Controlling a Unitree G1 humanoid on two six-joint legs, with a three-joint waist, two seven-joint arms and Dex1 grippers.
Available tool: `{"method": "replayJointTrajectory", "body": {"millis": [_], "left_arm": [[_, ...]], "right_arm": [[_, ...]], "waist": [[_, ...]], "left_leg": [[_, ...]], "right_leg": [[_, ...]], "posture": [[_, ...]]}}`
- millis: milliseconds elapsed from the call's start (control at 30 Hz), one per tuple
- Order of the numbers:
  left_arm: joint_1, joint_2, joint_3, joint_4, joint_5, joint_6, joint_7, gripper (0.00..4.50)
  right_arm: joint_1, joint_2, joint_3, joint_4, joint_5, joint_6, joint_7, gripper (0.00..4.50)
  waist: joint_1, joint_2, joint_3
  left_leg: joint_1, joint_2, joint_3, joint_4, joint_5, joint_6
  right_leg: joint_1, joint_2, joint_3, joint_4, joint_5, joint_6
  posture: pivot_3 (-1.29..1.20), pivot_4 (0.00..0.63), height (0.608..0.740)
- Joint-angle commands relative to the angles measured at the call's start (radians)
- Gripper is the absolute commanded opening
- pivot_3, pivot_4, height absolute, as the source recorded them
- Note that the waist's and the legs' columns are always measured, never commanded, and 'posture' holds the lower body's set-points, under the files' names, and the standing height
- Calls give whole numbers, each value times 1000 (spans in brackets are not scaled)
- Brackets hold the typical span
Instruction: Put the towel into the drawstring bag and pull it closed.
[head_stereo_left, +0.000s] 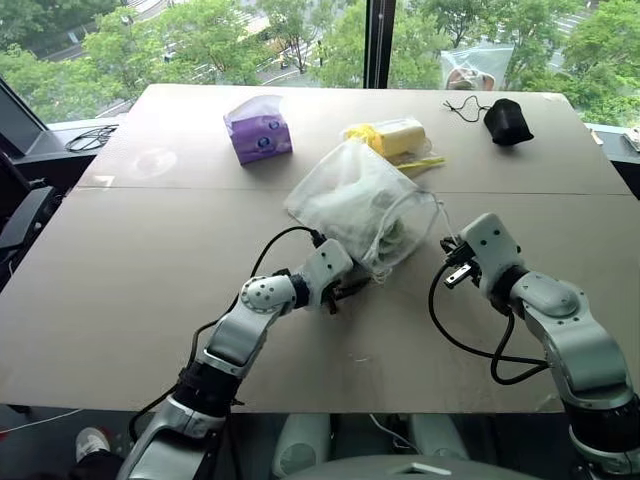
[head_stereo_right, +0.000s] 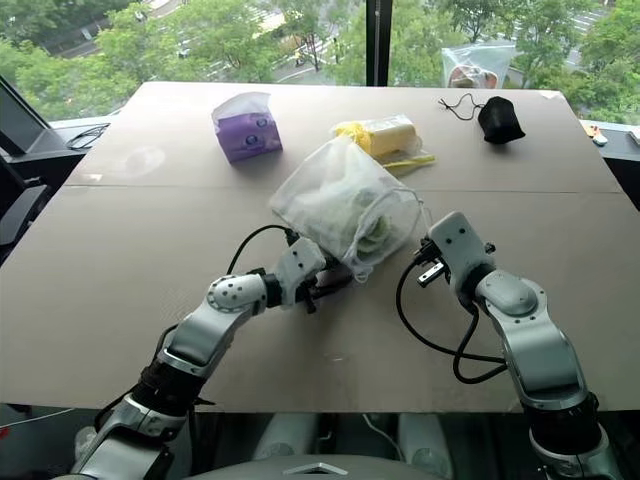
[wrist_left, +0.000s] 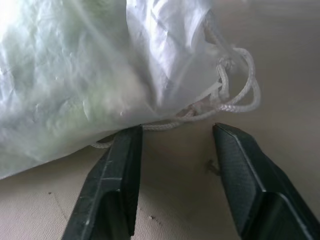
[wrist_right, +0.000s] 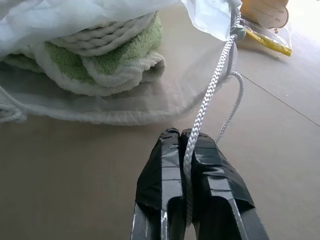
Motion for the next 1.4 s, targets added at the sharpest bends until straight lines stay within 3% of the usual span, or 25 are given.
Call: {"method": "replayJointTrajectory", "body": {"millis": [33, 67, 167, 300, 367, 467, 600, 667, 733, 800, 900, 1000, 1033, 1133, 1200, 1400], "left_arm": [[42, 64, -37, 124, 110, -66, 11, 278], [50, 78, -33, 133, 122, -87, 20, 58], [72, 103, 21, 152, 148, -129, 99, 58], [32, 74, 182, 196, 162, -245, 355, 58], [-47, 76, 294, 210, 146, -291, 476, 58], [-269, 162, 426, 290, 145, -408, 574, 58], [-494, 229, 479, 442, 132, -449, 578, 58], [-500, 209, 453, 444, 40, -365, 418, 58], [-353, 149, 377, 275, -200, -119, 144, 58], [-219, 124, 305, 125, -319, 40, 8, 58], [-105, 55, 232, -23, -413, 167, -47, 867], [-110, -3, 171, -41, -390, 228, -33, 2241], [-122, -19, 155, -37, -380, 238, -28, 2452], [-150, -46, 111, -12, -335, 256, -21, 2452], [-162, -54, 97, 4, -305, 251, -19, 2452], [-244, -139, 83, 106, -206, 235, 76, 2452]], "right_arm": [[-8, 7, -44, -47, 0, -14, -40, 0], [-13, 10, -52, -45, -4, -20, -53, 0], [-31, 32, -90, -35, -13, -53, -105, 0], [-79, 43, -135, -8, -39, -115, -172, 0], [-127, 18, -151, 17, -64, -145, -194, 0], [-273, -70, -182, 76, -110, -194, -208, 0], [-448, -143, -214, 145, -102, -221, -193, 0], [-508, -169, -216, 170, -80, -203, -159, 0], [-507, -178, -203, 171, -50, -179, -112, 0], [-478, -174, -190, 171, -45, -178, -99, 0], [-398, -171, -169, 179, -45, -171, -82, 0], [-304, -195, -148, 262, -82, -207, -82, 0], [-269, -208, -128, 320, -102, -233, -81, 0], [-212, -232, -47, 503, -149, -309, -64, 0], [-205, -243, -13, 561, -156, -335, -30, 0], [-163, -195, 47, 452, 23, -189, 219, 0]], "waist": [[-7, 0, -2], [-9, 1, -4], [-17, 0, -9], [-33, 1, -9], [-35, 0, -8], [-32, -7, 5], [-21, -7, 6], [-20, -7, 5], [-19, -4, 2], [-22, -4, 2], [-26, -8, 6], [-13, -7, 7], [-8, -5, 7], [-9, -2, 8], [-17, -2, 8], [-38, -2, 7]], "left_leg": [[0, 0, 0, 0, 0, 0], [1, 0, 0, 0, 0, 0], [2, 1, 0, 0, 0, 0], [3, 3, 0, -1, 0, 0], [3, 5, 0, -1, 0, 0], [-2, 6, -1, 0, 0, 0], [-15, 2, -1, 2, 0, -1], [-17, 0, 2, 1, 1, -2], [-17, -3, 5, -5, -3, 2], [-19, -6, 5, -7, -3, 3], [-22, -7, 4, -7, -5, 5], [-29, -4, 3, 2, -5, 5], [-29, -3, 2, 4, -4, 5], [-9, -4, 2, 3, -7, 10], [-6, -4, 4, 3, -7, 11], [-6, 0, 4, 3, -7, 11]], "right_leg": [[0, 0, 0, 0, 0, 0], [1, 0, 0, 0, 0, 0], [1, 0, 0, 0, -1, 1], [1, 1, 0, 1, -1, 1], [1, 2, -2, 1, 0, 0], [-4, 5, -3, 2, 3, 3], [-13, 5, -5, 0, 6, 1], [-14, 3, -5, -2, 3, 5], [-8, -6, -5, -16, 0, 11], [-9, -9, -6, -16, 0, 12], [-9, -11, -6, -18, -1, 13], [-13, -11, -15, -15, -1, 13], [-13, -10, -16, -14, 0, 13], [6, -9, -17, -14, -1, 12], [8, -10, -15, -14, -2, 9], [7, -4, -11, -12, 1, 12]], "posture": [[0, 150, 740], [0, 150, 740], [0, 150, 740], [0, 150, 740], [0, 150, 740], [0, 150, 740], [0, 150, 740], [0, 150, 740], [0, 150, 740], [0, 150, 740], [0, 150, 740], [0, 150, 740], [0, 150, 740], [0, 150, 740], [0, 150, 740], [0, 150, 740]]}}
